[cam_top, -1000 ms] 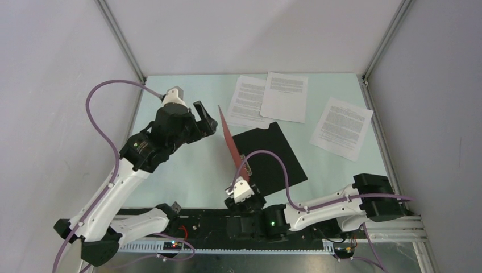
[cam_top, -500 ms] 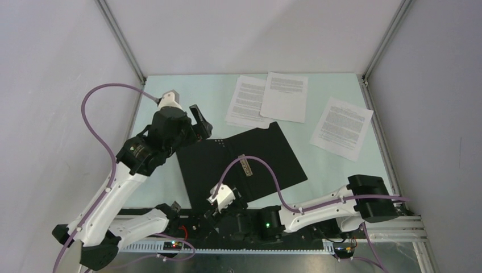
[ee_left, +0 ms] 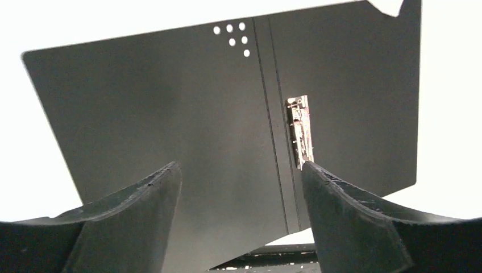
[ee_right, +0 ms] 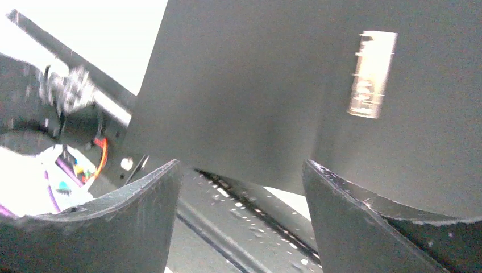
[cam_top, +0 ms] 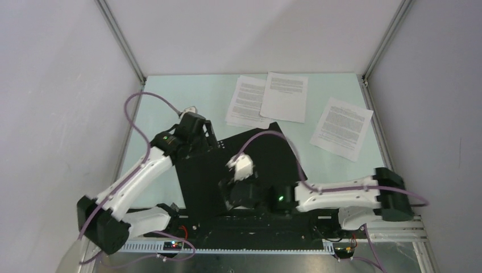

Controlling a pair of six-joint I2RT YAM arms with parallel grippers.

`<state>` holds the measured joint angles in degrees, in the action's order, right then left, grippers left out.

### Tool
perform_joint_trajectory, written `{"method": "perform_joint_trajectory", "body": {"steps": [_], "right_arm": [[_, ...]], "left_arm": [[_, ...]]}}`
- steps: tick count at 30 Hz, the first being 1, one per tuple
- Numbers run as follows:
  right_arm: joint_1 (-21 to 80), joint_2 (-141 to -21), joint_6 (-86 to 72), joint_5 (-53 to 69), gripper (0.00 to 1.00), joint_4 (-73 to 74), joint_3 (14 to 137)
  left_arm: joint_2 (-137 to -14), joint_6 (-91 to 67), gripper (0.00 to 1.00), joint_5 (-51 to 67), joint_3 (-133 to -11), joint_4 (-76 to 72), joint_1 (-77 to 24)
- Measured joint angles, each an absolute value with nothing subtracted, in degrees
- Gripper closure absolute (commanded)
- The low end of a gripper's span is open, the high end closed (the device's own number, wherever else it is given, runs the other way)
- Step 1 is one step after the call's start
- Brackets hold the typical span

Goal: Put the files into the folder

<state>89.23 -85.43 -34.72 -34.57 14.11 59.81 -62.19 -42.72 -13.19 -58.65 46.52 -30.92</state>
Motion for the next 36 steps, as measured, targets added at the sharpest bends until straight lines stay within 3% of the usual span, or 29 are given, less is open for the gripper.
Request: {"method": "perform_joint_trajectory", "body": {"steps": [7,13,23,36], "right_arm": [[73.06,-65.52,-48.56,-36.25,0.20,30.26,53.49],[58.35,-55.48,-49.41,-29.93,0.20,34.39,44.91],[45.65,-52.16,-43.75,-19.64,0.20,34.35,41.41],[43.42,-53.82,-41.63,-13.10,0.20,30.94,38.63]], "left_arm": [[-77.56,-45.04,0.33,-10.72,-57.43,37.76,-32.69],[-93.25,-46.59,0.45,-10.83,-65.36,33.93,-36.71],[-104.03,-49.58,0.55,-11.81,-69.69,31.27,-42.04],[-104.57,-52.05,0.57,-13.91,-67.07,30.02,-43.51]]}}
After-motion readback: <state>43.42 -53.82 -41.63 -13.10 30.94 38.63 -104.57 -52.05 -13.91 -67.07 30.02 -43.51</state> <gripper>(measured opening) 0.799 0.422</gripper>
